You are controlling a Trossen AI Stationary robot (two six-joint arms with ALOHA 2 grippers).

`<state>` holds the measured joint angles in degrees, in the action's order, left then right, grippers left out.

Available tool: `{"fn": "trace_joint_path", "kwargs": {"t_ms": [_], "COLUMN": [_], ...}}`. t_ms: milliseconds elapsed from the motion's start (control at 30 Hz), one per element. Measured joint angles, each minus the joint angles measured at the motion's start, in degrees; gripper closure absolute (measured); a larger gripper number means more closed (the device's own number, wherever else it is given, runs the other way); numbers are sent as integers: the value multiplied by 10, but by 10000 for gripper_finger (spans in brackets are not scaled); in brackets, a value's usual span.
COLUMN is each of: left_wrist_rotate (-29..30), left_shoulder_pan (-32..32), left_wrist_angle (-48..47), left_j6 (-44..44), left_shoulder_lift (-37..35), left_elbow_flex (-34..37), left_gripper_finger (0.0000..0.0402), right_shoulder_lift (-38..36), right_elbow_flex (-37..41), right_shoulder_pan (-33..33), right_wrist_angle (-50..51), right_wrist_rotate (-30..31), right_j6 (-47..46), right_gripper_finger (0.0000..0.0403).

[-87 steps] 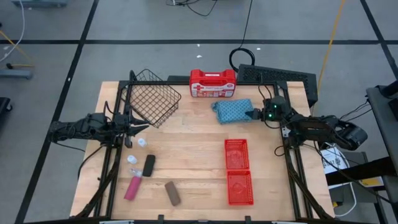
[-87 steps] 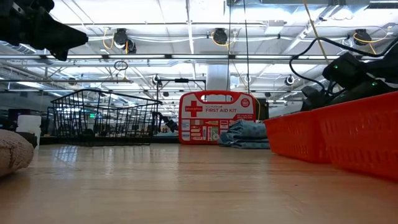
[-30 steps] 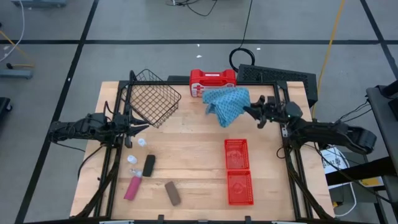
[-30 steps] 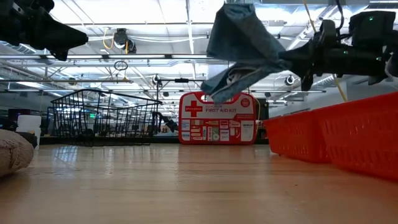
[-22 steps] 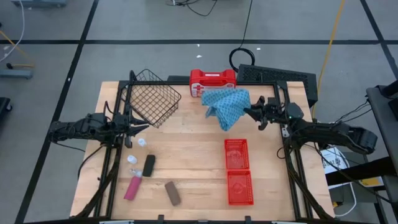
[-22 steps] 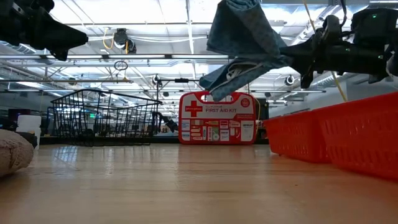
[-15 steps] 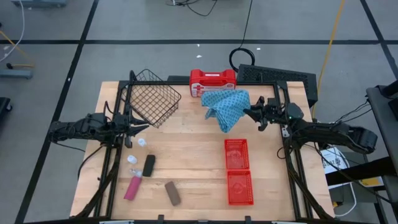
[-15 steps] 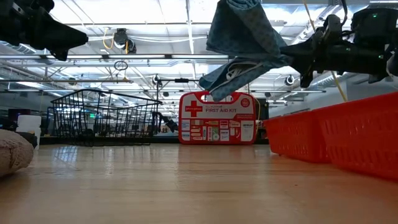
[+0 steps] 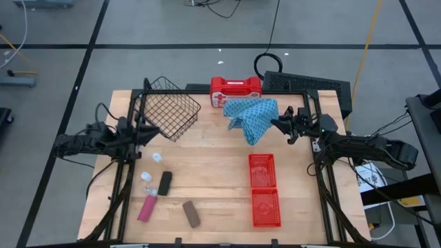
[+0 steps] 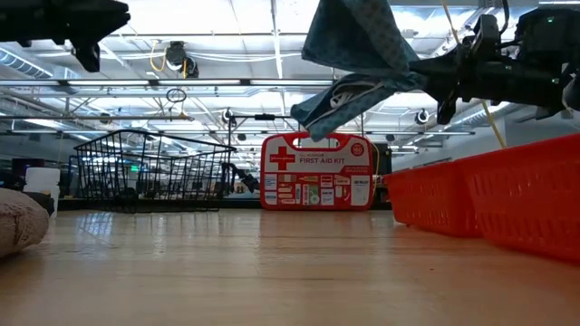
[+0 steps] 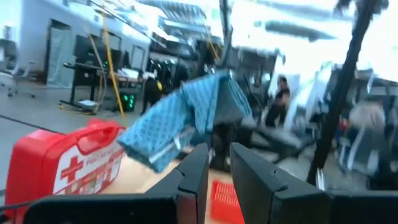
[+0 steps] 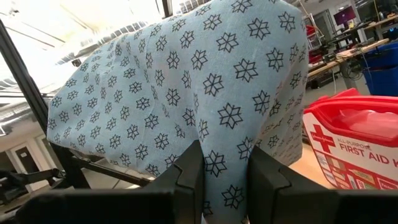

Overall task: Pick & Place Medicine items
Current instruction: Put the blue patient gown into the black wire basket

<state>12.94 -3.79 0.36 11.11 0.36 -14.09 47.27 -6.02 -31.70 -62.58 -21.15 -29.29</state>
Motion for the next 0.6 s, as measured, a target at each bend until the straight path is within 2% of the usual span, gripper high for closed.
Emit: {"fn": "trace_joint_path", "kwargs": {"t_ms": [167,300,433,500,600], "left_wrist_rotate": [6,12,81,98,119], "left_shoulder_pan": [0,0,1,1,0], "left_wrist_angle": [2,0,-6,-16,9], "left_j6": [-10,32,87,120,162], "left_shoulder_lift": [0,5,23,52,111], "left_elbow_flex": [0,0,0,0,0], "left_gripper_finger": [327,327,321,302,244], "right_shoulder_lift": [0,0,0,0,0], "right_elbow_flex": [0,0,0,0,0], "right_shoulder_pan": [0,0,0,0,0], "right_wrist_angle": [-2,-2,-2,-2,-2], "right_wrist_rotate": [14,19,18,18,18], "right_j6": [0,0,0,0,0], "right_gripper_finger": [340,340,340,340,340]}}
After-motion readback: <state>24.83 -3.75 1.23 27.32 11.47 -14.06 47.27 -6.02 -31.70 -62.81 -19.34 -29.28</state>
